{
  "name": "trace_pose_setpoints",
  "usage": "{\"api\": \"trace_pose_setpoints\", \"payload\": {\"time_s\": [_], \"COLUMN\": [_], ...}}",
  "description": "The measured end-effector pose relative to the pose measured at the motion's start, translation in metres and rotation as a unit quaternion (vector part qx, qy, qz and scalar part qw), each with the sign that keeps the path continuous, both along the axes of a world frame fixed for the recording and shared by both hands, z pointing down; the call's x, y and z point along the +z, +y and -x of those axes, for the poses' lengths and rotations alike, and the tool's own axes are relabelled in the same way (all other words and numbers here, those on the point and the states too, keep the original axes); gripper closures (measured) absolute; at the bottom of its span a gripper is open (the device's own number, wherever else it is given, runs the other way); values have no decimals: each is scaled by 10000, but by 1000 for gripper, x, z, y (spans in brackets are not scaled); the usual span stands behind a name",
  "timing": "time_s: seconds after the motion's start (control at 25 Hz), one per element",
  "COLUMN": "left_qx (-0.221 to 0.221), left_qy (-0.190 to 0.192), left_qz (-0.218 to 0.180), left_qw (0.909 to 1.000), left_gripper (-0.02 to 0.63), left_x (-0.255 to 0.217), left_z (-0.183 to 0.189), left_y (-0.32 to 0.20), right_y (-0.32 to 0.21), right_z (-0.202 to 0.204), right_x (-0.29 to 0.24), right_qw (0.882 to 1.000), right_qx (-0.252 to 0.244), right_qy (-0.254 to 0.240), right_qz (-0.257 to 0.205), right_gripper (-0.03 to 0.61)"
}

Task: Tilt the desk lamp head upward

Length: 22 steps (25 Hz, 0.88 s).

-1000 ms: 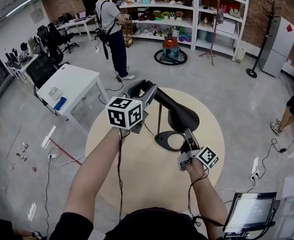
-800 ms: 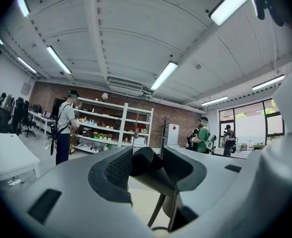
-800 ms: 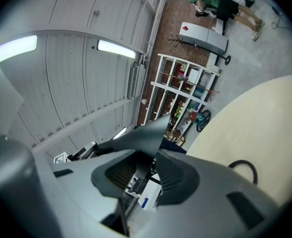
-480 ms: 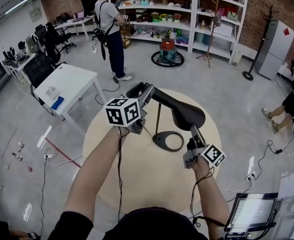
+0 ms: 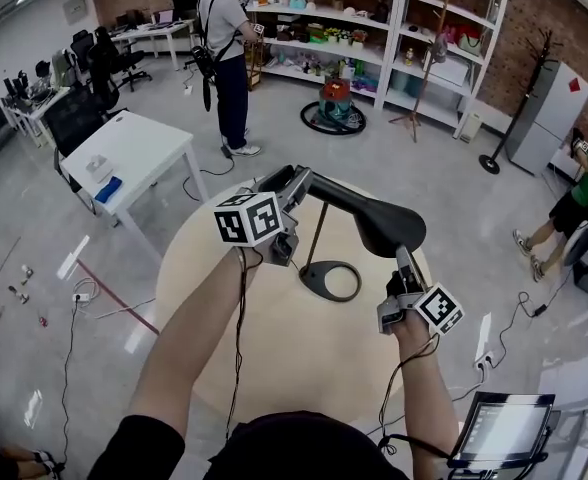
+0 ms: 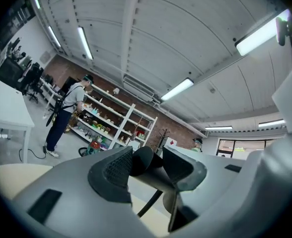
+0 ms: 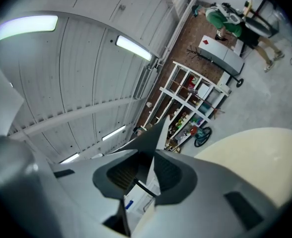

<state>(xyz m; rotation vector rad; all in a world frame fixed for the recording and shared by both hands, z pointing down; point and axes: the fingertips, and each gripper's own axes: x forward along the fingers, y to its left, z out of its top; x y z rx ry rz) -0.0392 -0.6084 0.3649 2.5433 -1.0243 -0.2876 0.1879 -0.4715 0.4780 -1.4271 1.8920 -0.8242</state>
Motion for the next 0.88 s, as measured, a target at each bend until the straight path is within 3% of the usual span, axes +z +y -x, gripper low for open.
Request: {"api": "trace_pose_setpoints", "payload": {"time_s": [0.88], "left_qx": [208], "left_qy": [1106], "left_qz": [580], "left_qw": [9920], "left_gripper": [421], "left_x": [26], "left_z": [10], "left_y": [-6], "right_y": [0], "right_z": [-13], "right_x": [-58], "right_qw": [9978], "right_qx": [248], "right_qy": [568], "right_qz": [-248], "right_gripper": [497]}}
